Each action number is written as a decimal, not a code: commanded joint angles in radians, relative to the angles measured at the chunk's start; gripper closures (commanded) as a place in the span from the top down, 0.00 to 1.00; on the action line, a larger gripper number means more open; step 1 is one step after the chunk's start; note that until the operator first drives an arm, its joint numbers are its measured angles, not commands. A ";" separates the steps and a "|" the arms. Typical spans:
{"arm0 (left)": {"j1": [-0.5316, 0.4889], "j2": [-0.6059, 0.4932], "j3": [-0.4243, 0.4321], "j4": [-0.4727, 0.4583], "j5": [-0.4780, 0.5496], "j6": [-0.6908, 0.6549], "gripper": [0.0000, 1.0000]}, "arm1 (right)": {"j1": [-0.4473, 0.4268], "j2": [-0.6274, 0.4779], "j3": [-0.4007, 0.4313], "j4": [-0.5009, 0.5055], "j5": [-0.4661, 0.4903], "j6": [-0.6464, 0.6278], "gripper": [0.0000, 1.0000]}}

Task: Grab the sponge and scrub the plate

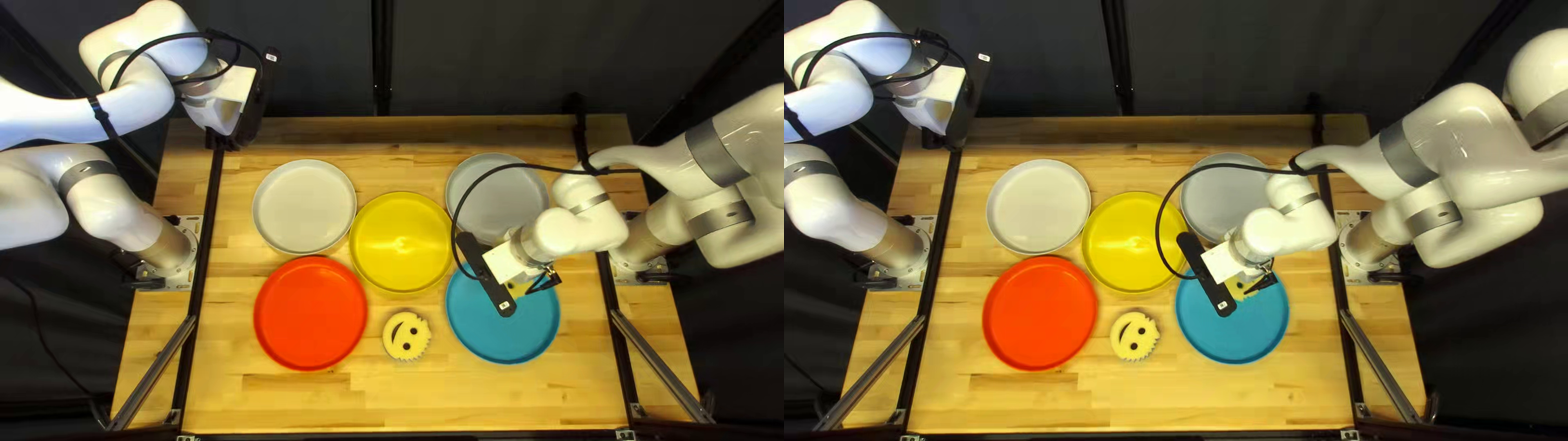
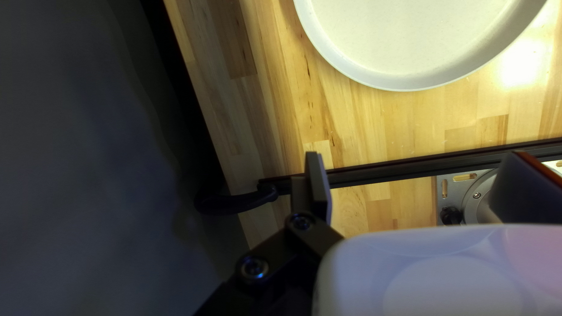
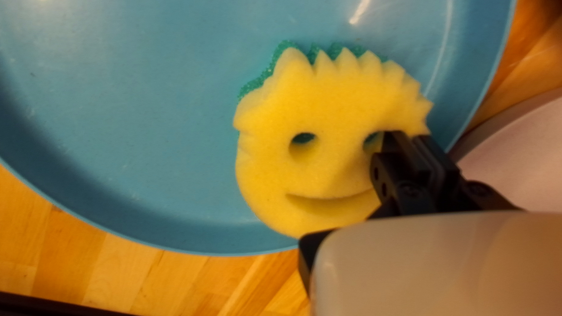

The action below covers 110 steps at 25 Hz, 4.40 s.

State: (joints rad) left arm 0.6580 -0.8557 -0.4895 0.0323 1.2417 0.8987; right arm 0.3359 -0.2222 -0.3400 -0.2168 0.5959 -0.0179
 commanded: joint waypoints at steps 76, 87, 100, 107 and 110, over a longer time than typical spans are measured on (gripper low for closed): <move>0.000 0.000 0.000 0.000 0.000 0.000 1.00 | 0.011 0.267 -0.308 0.043 0.064 0.020 0.00; 0.000 0.000 0.000 0.000 0.000 0.000 1.00 | 0.082 0.310 -0.345 0.011 0.074 0.080 0.00; 0.000 0.000 0.000 0.000 0.000 0.000 1.00 | -0.044 0.269 -0.325 0.035 0.086 -0.043 0.00; 0.000 0.000 0.000 0.000 0.000 0.000 1.00 | 0.048 0.271 -0.323 0.027 0.098 0.053 0.00; 0.000 0.000 0.000 0.000 0.000 0.000 1.00 | 0.111 0.274 -0.333 0.023 0.118 0.112 0.00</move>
State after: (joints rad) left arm 0.6580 -0.8557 -0.4895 0.0323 1.2417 0.8987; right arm 0.4060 0.0494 -0.6642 -0.1902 0.6990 0.0515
